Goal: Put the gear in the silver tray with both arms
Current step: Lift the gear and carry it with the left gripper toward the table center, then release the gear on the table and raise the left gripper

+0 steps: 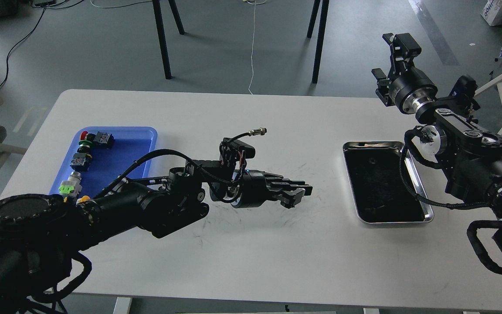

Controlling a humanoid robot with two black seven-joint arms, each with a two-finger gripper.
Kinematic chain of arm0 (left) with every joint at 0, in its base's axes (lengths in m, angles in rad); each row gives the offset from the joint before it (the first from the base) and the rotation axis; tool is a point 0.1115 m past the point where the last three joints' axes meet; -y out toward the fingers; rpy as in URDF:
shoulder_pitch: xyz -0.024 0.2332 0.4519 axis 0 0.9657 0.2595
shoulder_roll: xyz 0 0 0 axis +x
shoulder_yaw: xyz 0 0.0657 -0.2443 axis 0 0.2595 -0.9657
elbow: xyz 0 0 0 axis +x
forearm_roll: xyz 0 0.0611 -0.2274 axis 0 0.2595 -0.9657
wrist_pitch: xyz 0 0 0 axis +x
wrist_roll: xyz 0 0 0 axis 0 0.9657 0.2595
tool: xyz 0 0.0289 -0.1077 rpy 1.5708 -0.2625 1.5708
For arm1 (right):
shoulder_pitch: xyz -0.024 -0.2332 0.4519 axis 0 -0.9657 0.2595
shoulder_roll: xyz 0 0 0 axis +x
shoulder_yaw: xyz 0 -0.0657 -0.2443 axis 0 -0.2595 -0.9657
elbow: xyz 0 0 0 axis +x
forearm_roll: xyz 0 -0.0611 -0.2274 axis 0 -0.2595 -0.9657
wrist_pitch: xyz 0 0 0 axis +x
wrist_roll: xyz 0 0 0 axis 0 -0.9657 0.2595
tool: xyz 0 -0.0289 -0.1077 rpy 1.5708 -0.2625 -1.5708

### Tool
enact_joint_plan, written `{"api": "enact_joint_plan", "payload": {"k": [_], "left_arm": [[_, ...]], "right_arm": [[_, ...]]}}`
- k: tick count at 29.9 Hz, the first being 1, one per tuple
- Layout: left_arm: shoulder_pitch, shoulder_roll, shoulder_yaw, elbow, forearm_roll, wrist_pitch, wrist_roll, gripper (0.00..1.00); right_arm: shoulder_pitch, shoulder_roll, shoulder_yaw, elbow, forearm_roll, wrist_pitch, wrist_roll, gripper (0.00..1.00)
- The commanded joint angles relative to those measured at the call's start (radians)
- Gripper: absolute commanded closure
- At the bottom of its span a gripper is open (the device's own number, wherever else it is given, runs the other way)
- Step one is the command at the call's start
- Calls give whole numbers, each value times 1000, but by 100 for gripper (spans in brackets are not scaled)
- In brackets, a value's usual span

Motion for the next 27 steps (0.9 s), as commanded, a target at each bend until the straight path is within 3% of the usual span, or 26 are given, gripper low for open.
{"api": "enact_joint_plan", "payload": {"k": [1, 16, 27], "left_arm": [[4, -1, 9, 61, 12, 34, 0, 91], [25, -1, 44, 94, 22, 108, 0, 91], [57, -1, 40, 58, 22, 106, 0, 88]], "right_arm": [[0, 1, -22, 0, 1, -2, 0, 6], [0, 4, -31, -1, -2, -3, 2, 7], [6, 6, -62, -1, -2, -6, 2, 7]]}}
